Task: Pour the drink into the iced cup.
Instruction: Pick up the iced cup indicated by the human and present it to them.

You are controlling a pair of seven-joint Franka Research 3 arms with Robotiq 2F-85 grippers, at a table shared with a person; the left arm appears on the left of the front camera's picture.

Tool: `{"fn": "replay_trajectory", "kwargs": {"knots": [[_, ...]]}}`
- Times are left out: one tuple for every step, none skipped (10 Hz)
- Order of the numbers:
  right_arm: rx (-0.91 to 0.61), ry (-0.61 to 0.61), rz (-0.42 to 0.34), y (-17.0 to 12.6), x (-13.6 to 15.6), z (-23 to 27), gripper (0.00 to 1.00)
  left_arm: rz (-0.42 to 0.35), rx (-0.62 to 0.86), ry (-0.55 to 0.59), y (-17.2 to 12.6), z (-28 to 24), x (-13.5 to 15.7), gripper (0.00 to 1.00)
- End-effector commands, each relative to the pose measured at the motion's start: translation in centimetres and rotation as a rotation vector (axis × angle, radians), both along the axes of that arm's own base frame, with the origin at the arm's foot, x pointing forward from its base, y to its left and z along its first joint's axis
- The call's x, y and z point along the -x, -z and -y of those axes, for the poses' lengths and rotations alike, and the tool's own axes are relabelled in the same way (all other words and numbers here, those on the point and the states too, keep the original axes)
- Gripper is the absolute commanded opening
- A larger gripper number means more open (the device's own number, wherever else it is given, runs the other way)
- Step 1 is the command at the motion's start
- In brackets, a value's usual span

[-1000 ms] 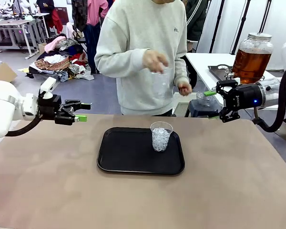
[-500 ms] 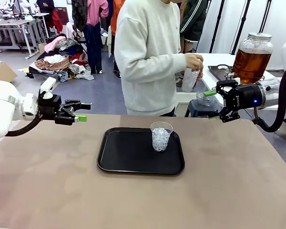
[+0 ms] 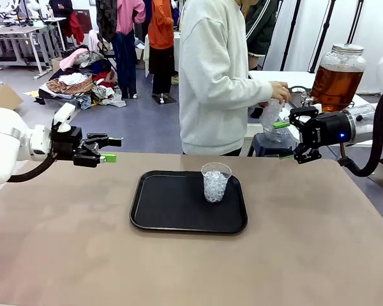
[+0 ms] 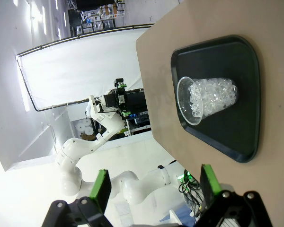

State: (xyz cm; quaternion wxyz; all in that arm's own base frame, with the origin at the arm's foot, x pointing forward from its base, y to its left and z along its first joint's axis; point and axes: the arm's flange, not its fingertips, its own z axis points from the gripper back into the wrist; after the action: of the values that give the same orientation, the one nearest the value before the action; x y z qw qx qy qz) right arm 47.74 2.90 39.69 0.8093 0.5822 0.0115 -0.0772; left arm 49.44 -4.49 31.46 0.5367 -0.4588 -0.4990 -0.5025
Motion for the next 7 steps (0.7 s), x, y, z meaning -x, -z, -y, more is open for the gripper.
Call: {"fn": "replay_trajectory", "kwargs": {"knots": [[-0.001, -0.002, 0.003, -0.16, -0.04, -0.09, 1.0, 0.002, 0.001, 0.001, -0.1, 0.06, -0.02, 1.0], [-0.001, -0.002, 0.003, -0.16, -0.04, -0.09, 1.0, 0.002, 0.001, 0.001, -0.1, 0.06, -0.02, 1.0], [-0.001, -0.002, 0.003, -0.16, -0.04, -0.09, 1.0, 0.002, 0.001, 0.001, -0.1, 0.06, -0.02, 1.0], [-0.001, -0.002, 0.003, -0.16, -0.04, -0.09, 1.0, 0.002, 0.001, 0.001, -0.1, 0.06, -0.02, 1.0], [-0.001, -0.002, 0.003, -0.16, -0.04, -0.09, 1.0, 0.002, 0.001, 0.001, -0.1, 0.06, -0.02, 1.0], [-0.001, -0.002, 0.003, -0.16, -0.04, -0.09, 1.0, 0.002, 0.001, 0.001, -0.1, 0.06, -0.02, 1.0], [-0.001, -0.002, 0.003, -0.16, -0.04, -0.09, 1.0, 0.002, 0.001, 0.001, -0.1, 0.06, -0.02, 1.0]]}}
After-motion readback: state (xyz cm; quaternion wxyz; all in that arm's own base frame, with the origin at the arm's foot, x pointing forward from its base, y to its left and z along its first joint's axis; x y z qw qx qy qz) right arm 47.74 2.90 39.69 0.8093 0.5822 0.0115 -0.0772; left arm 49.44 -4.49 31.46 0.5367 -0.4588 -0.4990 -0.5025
